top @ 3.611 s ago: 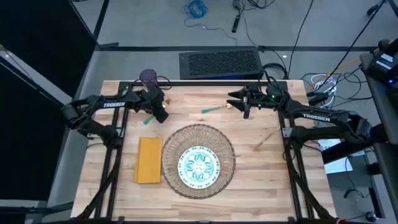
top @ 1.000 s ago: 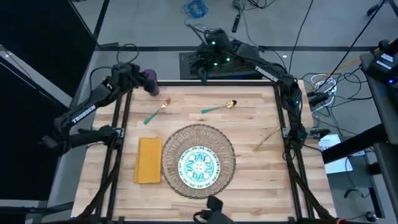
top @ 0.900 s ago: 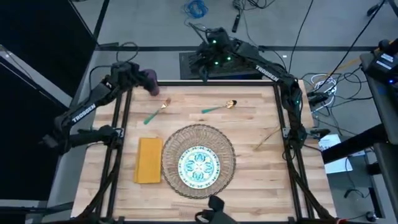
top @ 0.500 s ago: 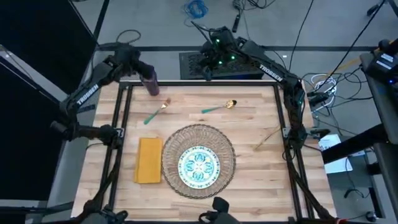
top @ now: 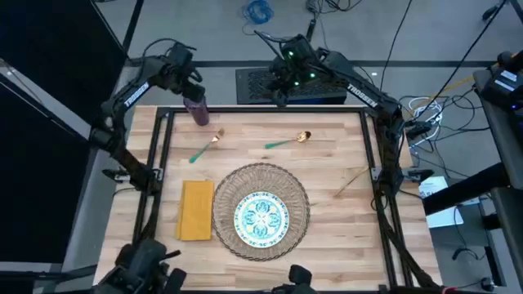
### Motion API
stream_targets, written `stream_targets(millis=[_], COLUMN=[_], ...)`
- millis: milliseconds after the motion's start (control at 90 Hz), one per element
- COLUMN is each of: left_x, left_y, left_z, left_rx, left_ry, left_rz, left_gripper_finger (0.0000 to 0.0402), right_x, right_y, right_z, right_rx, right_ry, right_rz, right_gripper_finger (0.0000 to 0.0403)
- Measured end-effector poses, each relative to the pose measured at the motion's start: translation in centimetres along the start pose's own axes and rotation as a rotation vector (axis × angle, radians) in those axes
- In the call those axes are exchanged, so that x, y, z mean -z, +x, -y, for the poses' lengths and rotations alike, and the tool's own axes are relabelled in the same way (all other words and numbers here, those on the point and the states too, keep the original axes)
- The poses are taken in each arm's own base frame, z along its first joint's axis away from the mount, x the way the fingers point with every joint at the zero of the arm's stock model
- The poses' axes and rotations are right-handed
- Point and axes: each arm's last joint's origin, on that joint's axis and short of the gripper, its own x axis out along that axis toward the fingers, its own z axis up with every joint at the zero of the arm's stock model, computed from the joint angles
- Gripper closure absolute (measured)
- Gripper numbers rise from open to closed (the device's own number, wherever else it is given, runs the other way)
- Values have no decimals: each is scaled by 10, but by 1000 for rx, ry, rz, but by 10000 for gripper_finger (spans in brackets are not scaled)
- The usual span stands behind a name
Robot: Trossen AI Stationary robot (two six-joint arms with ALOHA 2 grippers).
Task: Set table place
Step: Move the purple cup to the top center of the table
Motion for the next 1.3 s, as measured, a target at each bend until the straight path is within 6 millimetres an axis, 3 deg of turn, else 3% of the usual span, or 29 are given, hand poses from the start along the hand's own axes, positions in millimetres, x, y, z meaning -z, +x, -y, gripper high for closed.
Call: stream_targets(millis=[189, 1056, 1300], left_x=[0, -3, -4], left_y=[9, 38, 69], left_z=[-3, 1, 17], left_rx=[-25, 32, 53], left_ry=[22, 107, 155], left_rz=[-46, -142, -257], left_gripper_finger=[320, 320, 320], right_x=[-1, 0, 3], right_y=[-12, -12, -13], right_z=[-3, -2, -3], right_rx=[4, 7, 4], right_ry=[-9, -2, 0], right_rz=[19, 2, -20], right_gripper_finger=[206, 206, 206])
